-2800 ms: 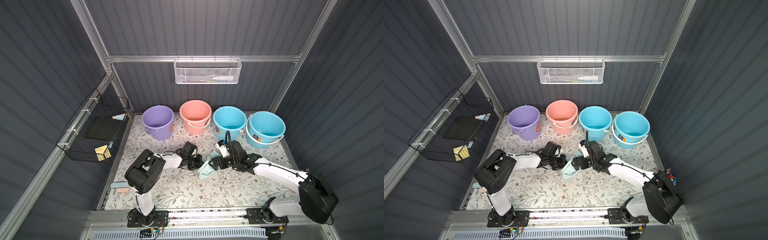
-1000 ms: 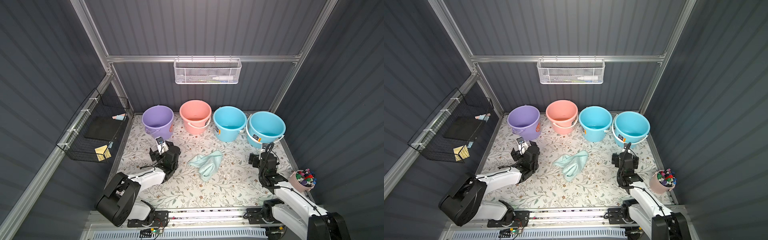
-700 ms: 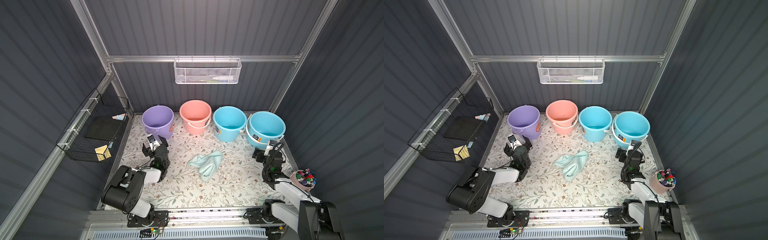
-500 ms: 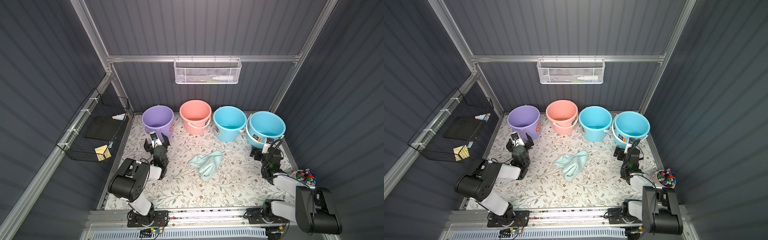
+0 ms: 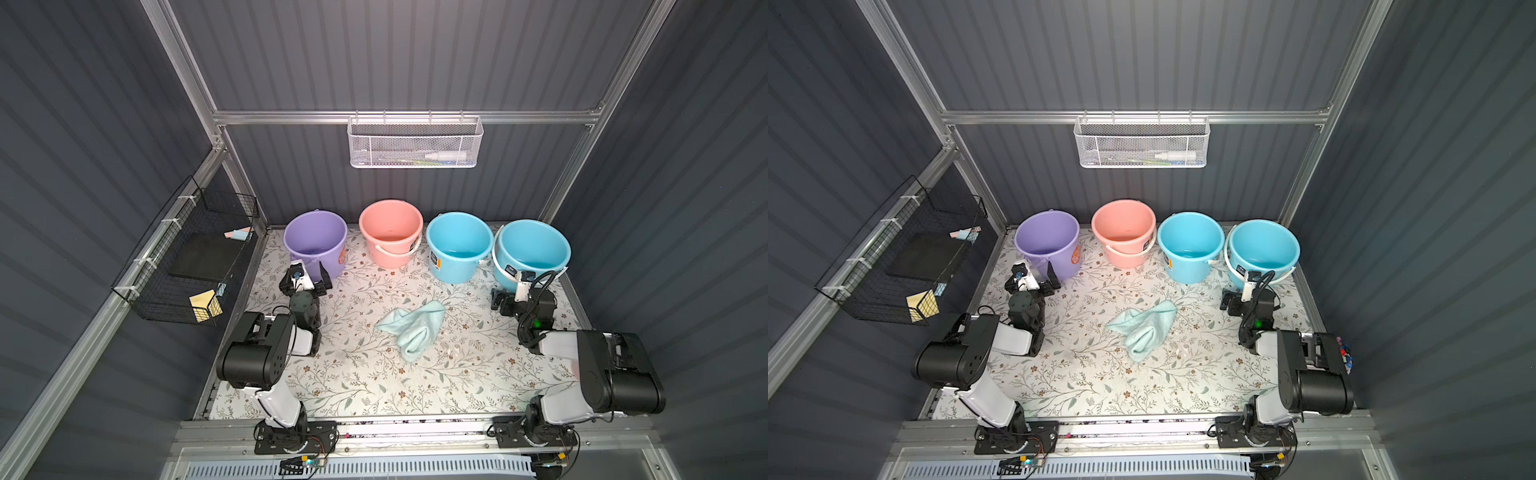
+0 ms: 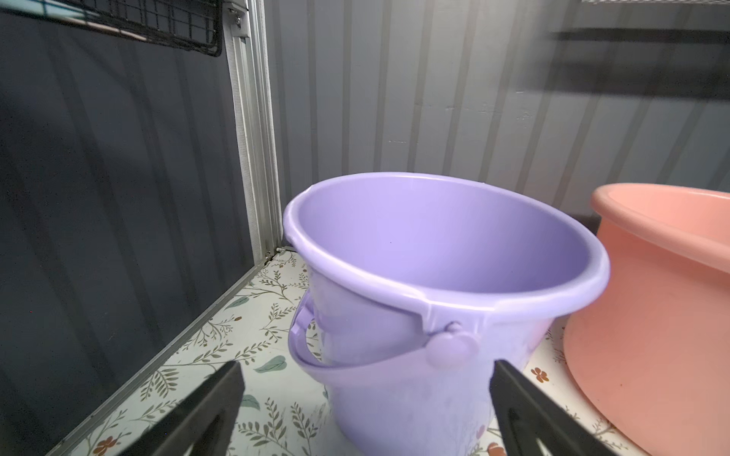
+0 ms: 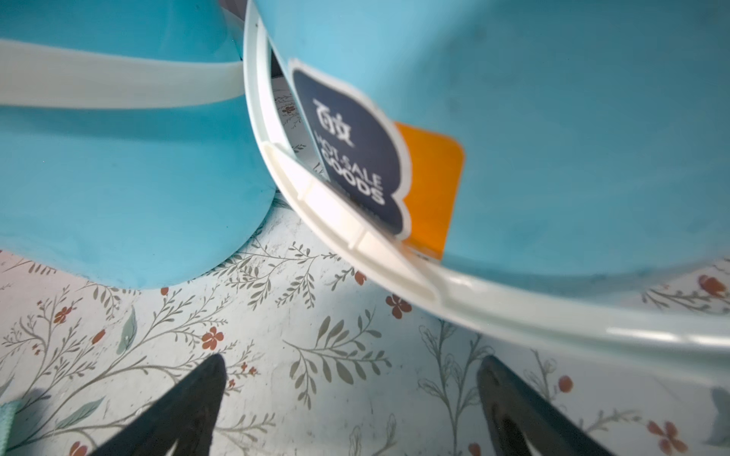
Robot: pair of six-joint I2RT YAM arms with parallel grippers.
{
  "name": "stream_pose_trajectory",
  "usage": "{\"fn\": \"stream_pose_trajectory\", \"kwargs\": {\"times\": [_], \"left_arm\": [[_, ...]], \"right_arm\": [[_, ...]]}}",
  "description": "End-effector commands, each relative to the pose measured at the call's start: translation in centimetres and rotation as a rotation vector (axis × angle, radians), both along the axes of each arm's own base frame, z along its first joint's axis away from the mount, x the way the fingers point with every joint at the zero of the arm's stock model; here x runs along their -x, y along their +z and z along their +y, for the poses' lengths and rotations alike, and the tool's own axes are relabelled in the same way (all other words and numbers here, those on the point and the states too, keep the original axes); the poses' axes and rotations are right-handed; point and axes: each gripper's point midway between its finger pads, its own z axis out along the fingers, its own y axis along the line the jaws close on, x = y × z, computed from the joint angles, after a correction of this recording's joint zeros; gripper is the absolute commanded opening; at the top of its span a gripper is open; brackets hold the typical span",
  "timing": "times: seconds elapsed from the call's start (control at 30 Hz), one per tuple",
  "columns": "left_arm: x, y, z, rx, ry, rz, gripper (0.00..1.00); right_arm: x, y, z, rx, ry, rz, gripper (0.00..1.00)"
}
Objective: Wipe the inside of the bucket with a cloth
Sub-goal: Reset both arms
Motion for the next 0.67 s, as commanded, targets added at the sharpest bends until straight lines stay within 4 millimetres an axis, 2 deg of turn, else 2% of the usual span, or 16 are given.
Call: {"fn": "stream_pose_trajectory", "kwargs": {"times": [0.0, 0.63], "left_arm": [[-0.2, 0.65, 0.54, 0.035, 0.024, -0.034, 1.0], [-0.32, 0.54, 0.48, 0.034, 0.022, -0.024, 1.0]], "right_arm": [[-1.11, 1.13, -0.35, 0.009, -0.015, -0.022, 0.99], [-1.01, 1.08, -0.36, 0.009, -0.017, -0.011, 0.99]]}}
